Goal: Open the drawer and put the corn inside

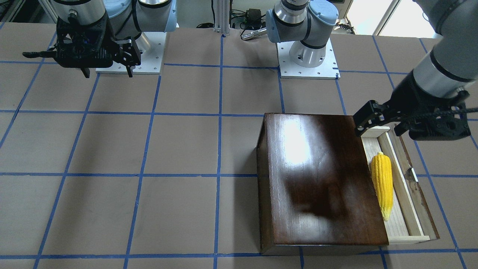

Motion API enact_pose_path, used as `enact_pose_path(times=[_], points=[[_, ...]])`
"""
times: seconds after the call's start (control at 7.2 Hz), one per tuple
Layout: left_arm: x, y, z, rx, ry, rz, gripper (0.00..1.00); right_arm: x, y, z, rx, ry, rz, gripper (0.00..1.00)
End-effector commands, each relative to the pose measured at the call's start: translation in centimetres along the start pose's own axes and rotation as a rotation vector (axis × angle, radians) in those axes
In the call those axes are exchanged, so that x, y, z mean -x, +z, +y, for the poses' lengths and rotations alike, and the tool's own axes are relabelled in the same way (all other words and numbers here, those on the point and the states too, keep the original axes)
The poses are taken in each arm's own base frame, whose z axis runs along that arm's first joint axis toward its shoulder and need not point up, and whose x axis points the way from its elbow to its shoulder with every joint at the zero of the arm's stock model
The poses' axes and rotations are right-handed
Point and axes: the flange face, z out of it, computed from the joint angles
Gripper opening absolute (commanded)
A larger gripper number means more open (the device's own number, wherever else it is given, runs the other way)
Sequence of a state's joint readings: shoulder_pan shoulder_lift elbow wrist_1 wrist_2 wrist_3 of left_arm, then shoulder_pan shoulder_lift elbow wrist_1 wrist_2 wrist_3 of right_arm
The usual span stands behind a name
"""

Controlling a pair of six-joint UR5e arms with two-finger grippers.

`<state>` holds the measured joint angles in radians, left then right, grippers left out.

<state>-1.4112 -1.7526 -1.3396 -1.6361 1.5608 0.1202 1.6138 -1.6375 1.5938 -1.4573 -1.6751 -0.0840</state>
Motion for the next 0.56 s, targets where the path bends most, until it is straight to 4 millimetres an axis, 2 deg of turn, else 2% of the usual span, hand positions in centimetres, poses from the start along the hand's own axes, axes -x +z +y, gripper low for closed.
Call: enact_pose_path(times=[0.0,0.14,0.42], points=[[-6.2,-0.6,3.4,0.002,0.000,-0.013,1.00,0.0,0.0,0.0,0.001,0.001,0.000,1.00],[-8.3,-0.2,5.3,0.005,0.025,-0.012,1.00,0.0,0.0,0.0,-0.001,0.000,0.000,1.00],[-8.8,0.8,8.3,0.019,0.038,-0.013,1.00,0.0,0.0,0.0,0.001,0.000,0.000,1.00]])
